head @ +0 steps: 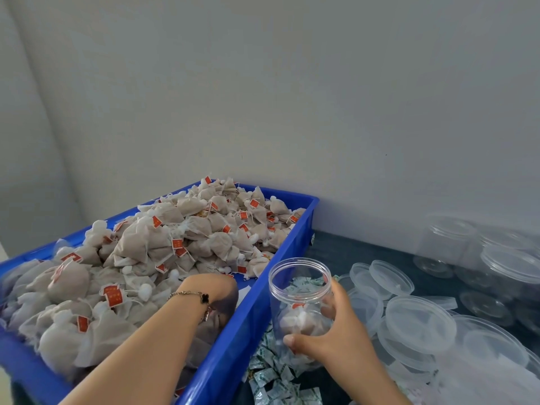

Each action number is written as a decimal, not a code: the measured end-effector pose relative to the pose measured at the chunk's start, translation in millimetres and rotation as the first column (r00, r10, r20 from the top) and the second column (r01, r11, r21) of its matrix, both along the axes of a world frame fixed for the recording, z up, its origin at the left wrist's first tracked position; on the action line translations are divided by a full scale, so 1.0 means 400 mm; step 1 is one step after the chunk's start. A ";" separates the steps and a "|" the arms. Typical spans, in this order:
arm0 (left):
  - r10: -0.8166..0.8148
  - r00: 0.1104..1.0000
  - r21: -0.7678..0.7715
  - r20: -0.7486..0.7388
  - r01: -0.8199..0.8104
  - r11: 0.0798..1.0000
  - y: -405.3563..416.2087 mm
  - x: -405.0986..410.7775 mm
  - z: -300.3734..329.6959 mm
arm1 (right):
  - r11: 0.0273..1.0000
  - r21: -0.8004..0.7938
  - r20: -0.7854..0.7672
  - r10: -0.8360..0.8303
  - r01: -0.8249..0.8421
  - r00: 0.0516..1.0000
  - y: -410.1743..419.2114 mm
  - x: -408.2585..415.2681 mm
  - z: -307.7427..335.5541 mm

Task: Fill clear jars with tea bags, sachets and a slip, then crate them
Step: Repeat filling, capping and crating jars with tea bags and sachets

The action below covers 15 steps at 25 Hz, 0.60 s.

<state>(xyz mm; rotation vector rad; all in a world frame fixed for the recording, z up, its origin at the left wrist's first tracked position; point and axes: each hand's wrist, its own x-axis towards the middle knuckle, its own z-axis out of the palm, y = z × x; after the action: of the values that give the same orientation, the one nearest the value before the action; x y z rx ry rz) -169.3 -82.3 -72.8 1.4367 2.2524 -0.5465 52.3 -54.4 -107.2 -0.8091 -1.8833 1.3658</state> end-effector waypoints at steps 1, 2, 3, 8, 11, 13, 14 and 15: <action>0.015 1.000 0.043 0.024 -0.016 0.999 -0.001 -0.006 0.012 | 1.000 0.001 0.002 0.002 -0.002 1.000 -0.001 -0.001 0.001; 0.030 0.999 0.103 0.042 -0.035 0.994 -0.003 -0.014 0.027 | 1.000 0.001 0.000 0.003 -0.003 1.000 0.000 -0.001 0.000; 0.044 0.997 0.186 0.059 -0.054 0.981 -0.005 -0.022 0.043 | 1.000 0.000 -0.003 0.005 -0.005 1.000 0.000 -0.001 -0.001; 0.089 0.778 0.617 0.622 -0.556 0.557 -0.023 -0.038 0.116 | 1.000 0.015 0.023 -0.015 0.014 1.000 -0.002 -0.003 -0.005; -0.169 0.424 0.456 0.889 -0.799 0.392 -0.034 0.000 0.153 | 0.999 0.026 0.045 -0.026 0.024 0.999 -0.003 -0.005 -0.004; -0.295 0.322 0.427 0.899 -0.794 0.433 -0.035 0.041 0.171 | 0.999 0.036 0.054 -0.027 0.025 0.998 -0.002 -0.005 -0.006; -0.329 0.311 0.439 0.891 -0.775 0.455 -0.034 0.058 0.176 | 0.999 0.039 0.054 -0.027 0.024 0.998 -0.001 -0.005 -0.007; -0.350 0.320 0.461 0.881 -0.749 0.476 -0.035 0.071 0.177 | 0.999 0.041 0.054 -0.024 0.022 0.998 -0.001 -0.004 -0.008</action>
<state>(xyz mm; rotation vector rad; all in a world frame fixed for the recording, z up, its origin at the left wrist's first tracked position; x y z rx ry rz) -140.9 -96.5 -1.9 1.0823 1.5005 1.5138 50.6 -55.0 -110.4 -0.8534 -1.9311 1.2998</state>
